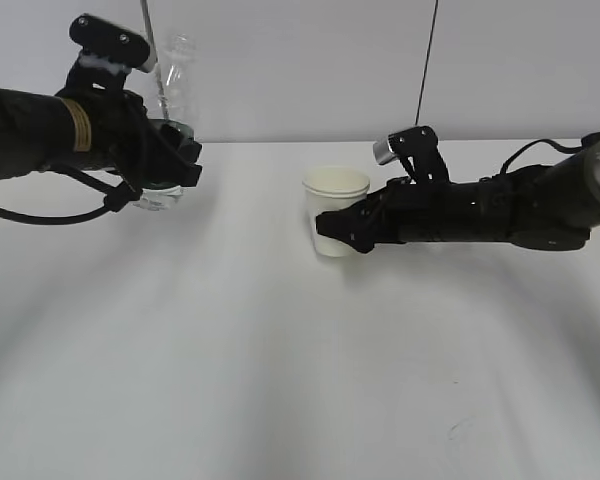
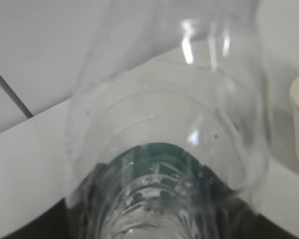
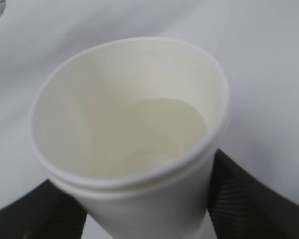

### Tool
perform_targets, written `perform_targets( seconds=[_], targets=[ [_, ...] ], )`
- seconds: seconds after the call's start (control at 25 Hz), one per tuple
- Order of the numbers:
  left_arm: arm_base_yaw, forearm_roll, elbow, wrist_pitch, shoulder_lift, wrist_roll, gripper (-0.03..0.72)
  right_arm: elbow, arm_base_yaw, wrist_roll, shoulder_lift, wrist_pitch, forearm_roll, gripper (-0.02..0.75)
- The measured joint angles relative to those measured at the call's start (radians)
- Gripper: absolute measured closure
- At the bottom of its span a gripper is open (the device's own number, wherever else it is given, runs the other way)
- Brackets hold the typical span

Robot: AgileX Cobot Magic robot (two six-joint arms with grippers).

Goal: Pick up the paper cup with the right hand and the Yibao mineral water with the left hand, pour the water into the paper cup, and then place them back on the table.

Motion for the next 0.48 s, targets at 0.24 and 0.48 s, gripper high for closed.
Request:
perform_targets(
  seconds=[0.24,0.48],
  targets=[
    [0.04,-0.024,0.003,-0.126,0.074,0.0,0.353,0.0,0.0,-0.042,0.001,0.018,0.021,0.217],
    [0.098,-0.034,0.004,-0.268,0.155,0.0,0.353,0.0,0.0,-0.117,0.001,0.022,0.129,0.217]
  ],
)
